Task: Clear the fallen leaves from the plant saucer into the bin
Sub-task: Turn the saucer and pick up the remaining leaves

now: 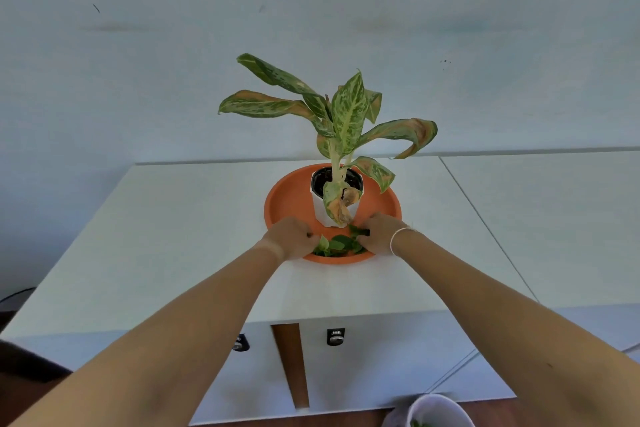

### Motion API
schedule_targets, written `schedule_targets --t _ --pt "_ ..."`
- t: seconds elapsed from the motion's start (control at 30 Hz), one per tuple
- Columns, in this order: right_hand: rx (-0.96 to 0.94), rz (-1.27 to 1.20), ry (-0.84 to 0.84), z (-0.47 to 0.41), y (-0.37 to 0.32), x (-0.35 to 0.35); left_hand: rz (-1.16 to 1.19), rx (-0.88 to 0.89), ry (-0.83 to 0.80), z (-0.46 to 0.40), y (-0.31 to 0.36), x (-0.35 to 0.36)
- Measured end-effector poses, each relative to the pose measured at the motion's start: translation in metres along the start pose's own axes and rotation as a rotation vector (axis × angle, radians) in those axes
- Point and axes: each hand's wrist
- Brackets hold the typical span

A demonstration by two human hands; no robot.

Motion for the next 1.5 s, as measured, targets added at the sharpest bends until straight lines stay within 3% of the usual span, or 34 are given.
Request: schedule_targets --t 0.3,0.57,0.87,1.0,1.13,1.23,1.37,1.5 --pt "-0.138 -0.141 -0.072 0.01 -0.023 0.004 -0.04 0.136 -0.084 0.005 0.022 0.002" --pt "-0.091 0.009 0.031 -0.003 -0.031 0.011 -0.016 0.105 0.044 -0.001 0.021 0.009" --pt "-0.041 -0.13 0.175 0.002 -0.038 0.019 0.117 0.062 0.13 -0.001 0.014 0.017" --pt "-0.007 -0.225 0.15 0.001 -0.035 0.018 0.156 0.059 0.142 -0.005 0.008 0.016" --pt "0.128 -0.567 0.107 -0.007 -0.023 0.01 0.281 -0.005 0.17 -0.005 0.006 0.007" --pt "0.231 -1.047 0.106 -0.007 -0.014 0.006 0.411 -0.076 0.171 -0.006 0.004 0.0" --pt "0.318 -1.613 0.046 -0.005 -0.01 0.001 0.869 -0.184 0.112 -0.006 0.002 -0.007" --pt "0.309 -1.93 -0.041 0.002 -0.008 -0.003 1.342 -0.222 -0.001 -0.003 0.006 -0.01"
Point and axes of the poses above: each hand's wrist, its own z-axis away from the middle knuckle, its own x-axis out of the palm, y = z × x, and after that the axes turned 3 degrees about -z, right-handed
